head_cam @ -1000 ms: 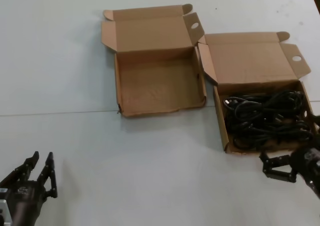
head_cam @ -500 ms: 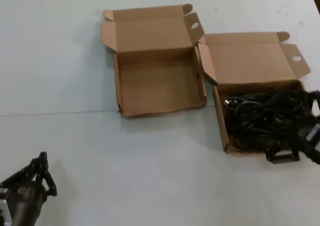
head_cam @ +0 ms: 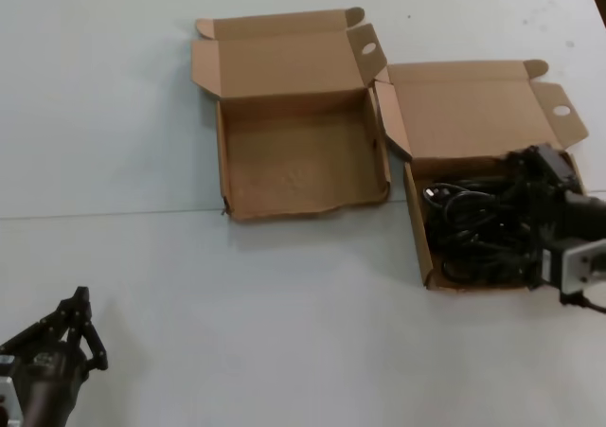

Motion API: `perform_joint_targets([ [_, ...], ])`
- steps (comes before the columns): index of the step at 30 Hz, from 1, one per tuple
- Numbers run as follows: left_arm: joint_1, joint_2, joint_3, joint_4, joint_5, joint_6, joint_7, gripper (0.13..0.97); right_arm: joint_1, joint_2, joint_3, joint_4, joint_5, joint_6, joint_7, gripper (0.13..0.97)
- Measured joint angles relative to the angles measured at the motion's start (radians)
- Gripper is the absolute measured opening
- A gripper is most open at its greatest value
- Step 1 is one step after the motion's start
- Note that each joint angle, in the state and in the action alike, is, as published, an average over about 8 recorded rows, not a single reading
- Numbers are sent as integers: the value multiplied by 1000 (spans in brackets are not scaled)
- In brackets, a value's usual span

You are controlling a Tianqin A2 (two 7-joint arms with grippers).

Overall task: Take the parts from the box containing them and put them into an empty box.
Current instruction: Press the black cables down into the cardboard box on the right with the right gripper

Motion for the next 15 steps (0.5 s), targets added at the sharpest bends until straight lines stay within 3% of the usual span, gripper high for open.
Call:
perform_joint_targets([
  [8, 0, 0, 0, 0, 0, 0, 0, 157, -66, -176, 304, -136, -235, -225, 0, 952],
  [15, 0, 0, 0, 0, 0, 0, 0, 157, -66, -290, 447, -257, -307, -343, 0, 917],
])
